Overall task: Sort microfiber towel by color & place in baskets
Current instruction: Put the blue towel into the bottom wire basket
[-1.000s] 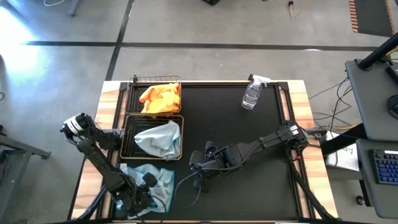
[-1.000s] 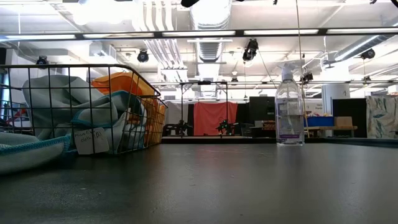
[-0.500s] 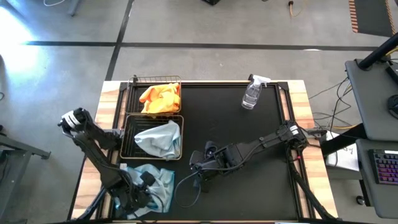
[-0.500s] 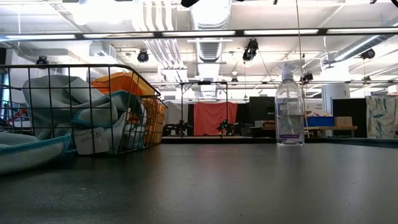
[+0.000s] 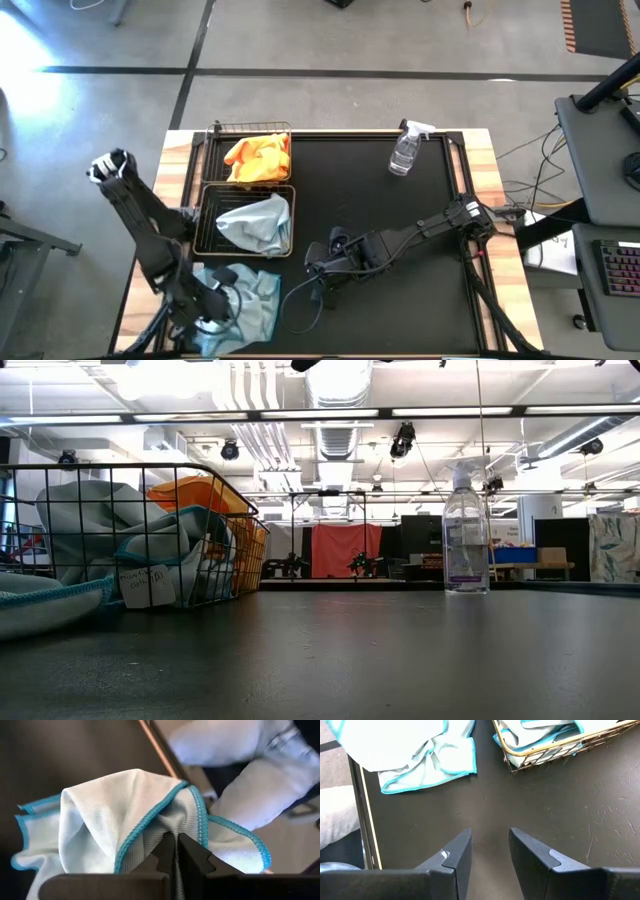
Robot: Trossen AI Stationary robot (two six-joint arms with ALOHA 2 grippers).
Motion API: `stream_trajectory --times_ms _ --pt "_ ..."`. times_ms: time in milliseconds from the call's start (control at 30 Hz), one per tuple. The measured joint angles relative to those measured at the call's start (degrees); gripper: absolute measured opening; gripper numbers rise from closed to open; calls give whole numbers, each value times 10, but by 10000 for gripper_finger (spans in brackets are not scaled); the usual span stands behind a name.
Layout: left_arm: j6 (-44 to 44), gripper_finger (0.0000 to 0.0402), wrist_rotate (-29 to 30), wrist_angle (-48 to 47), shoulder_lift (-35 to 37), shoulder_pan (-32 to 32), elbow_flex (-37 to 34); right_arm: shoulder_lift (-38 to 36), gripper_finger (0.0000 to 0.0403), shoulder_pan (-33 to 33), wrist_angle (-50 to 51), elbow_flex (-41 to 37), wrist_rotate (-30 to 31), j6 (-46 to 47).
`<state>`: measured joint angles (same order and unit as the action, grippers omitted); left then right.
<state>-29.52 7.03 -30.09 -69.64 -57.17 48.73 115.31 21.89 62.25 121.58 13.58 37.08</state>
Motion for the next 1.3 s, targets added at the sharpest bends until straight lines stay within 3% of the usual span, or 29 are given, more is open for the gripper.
stream_trajectory --times_ms 500,900,1300 --pt "9 0 85 28 134 0 1 0 123 0 0 0 0 0" --pt "136 0 93 145 207 0 1 0 123 0 -1 0 0 0" --pt "196 0 227 140 264 0 1 0 123 0 -1 0 0 0"
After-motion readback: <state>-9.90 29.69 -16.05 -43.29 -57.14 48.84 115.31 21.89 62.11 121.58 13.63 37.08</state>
